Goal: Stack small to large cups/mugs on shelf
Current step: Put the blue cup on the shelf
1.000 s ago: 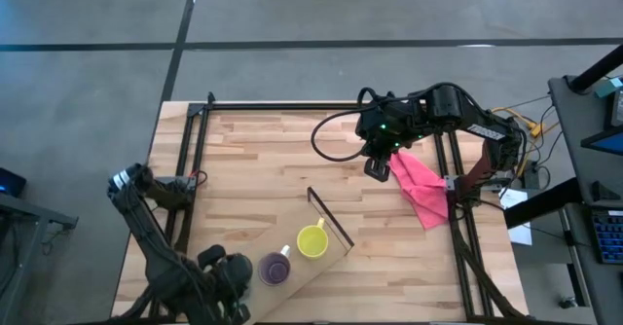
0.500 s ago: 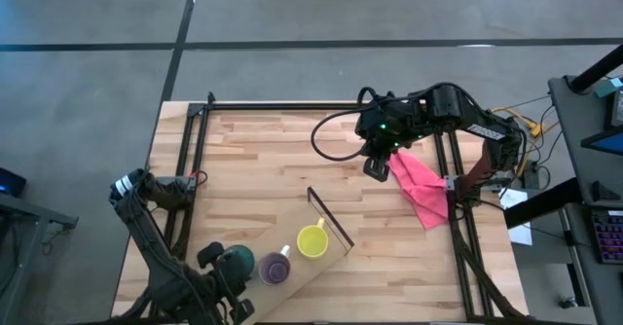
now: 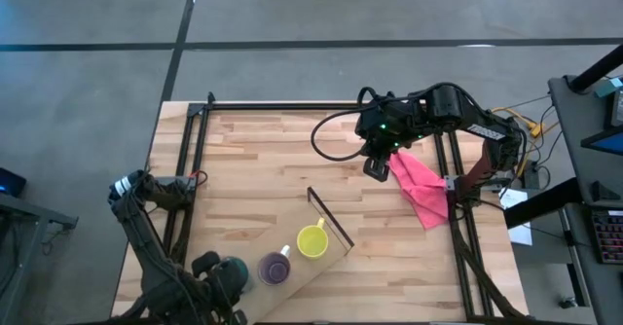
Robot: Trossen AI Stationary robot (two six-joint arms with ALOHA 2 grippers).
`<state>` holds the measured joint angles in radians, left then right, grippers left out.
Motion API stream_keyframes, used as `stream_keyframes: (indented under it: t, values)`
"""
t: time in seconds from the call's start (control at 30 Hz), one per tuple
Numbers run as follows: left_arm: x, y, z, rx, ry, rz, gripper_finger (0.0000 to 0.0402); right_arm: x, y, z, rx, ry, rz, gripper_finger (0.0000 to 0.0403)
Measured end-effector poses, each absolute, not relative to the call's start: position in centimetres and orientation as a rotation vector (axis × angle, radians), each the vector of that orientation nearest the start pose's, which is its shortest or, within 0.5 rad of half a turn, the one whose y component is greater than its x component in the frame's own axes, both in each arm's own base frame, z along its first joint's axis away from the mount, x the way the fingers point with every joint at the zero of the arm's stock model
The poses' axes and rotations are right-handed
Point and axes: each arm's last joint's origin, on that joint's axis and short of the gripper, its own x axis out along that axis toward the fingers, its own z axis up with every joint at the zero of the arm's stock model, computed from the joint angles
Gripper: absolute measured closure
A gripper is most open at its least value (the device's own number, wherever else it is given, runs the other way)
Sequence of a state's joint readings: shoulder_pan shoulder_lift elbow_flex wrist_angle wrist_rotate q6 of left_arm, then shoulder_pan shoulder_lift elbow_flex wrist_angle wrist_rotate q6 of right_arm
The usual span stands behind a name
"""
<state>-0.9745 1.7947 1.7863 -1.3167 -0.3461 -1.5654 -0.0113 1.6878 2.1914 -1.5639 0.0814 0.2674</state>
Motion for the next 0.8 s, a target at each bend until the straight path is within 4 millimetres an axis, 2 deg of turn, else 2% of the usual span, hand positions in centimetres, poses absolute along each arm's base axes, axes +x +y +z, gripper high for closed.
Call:
stream_keyframes:
  t: [0.2,0.5,0.8]
  values:
    - [20.5,-28.7,32.6,-0.616,1.116,0.326,0.0399,28.4,-0.6,45.2,0.191,1.043,-0.217,0.0344]
    - [20.5,-29.1,32.3,-0.682,1.169,0.32,0.0356,28.4,-0.6,45.2,0.175,1.042,-0.208,0.0344]
    - [20.7,-29.5,32.1,-0.744,1.178,0.302,0.035,28.4,-0.6,45.2,0.175,1.04,-0.207,0.0344]
